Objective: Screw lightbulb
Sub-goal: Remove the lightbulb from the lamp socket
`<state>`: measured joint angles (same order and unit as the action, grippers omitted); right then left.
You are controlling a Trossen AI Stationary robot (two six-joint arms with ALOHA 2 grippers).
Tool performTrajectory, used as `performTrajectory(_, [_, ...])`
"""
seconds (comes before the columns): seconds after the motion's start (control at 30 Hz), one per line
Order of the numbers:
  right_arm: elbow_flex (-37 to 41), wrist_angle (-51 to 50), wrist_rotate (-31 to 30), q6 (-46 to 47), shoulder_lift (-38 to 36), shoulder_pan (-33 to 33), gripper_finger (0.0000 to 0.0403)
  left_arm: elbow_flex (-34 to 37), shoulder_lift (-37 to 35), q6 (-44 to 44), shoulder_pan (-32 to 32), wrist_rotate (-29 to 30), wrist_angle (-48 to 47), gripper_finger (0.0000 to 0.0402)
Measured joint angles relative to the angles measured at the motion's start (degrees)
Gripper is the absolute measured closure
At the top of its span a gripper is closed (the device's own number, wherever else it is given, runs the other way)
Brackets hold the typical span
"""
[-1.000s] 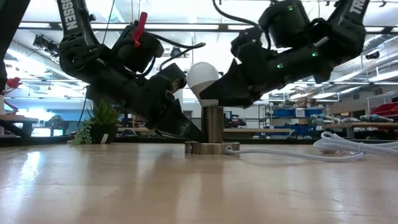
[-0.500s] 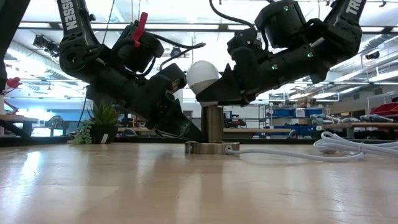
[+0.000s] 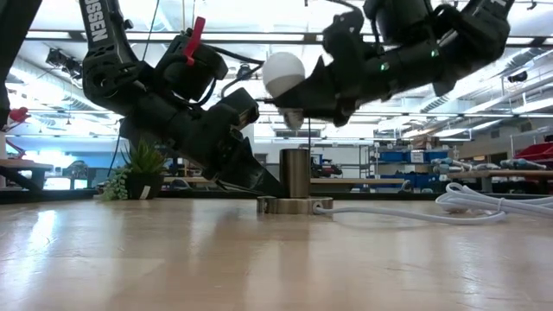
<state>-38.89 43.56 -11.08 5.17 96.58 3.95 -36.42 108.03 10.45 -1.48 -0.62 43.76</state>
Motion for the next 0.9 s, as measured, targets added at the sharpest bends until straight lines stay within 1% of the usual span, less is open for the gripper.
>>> performTrajectory(0.1, [0.00,-7.29,-0.79,2.39,-4.01,0.00,0.0232,0.00,0.00,-0.27,0.01,0.18,0.03,0.0402])
performTrajectory(0.17, [0.00,-14.34,-2.01,4.89,-6.32,-0.12,0.0232,0.00,0.00,-0.41,-0.01,0.56,0.03,0.0402])
performTrajectory(0.27, [0.00,-22.53,-2.40,10.01,-7.89,-1.04,0.0232,0.00,0.00,-0.41,-0.01,0.74,0.05,0.0402])
performTrajectory(0.37, [0.02,-26.90,-2.37,14.79,-7.88,-1.64,0.0232,0.00,0.00,-0.41,0.01,0.76,0.16,0.0402])
performTrajectory(0.57, [0.02,-34.15,-0.25,23.19,-7.68,-3.39,0.0232,0.00,0.00,-0.37,-0.01,0.74,0.45,0.0402])
performTrajectory(0.7, [0.05,-36.58,0.52,24.66,-7.68,-4.00,0.0232,0.02,-0.41,-0.11,-0.01,0.74,0.03,0.0402])
performTrajectory(0.9, [1.12,-36.77,0.64,25.01,-7.66,-5.23,0.0232,0.09,-2.15,-0.96,-0.01,0.72,-1.88,0.0402])
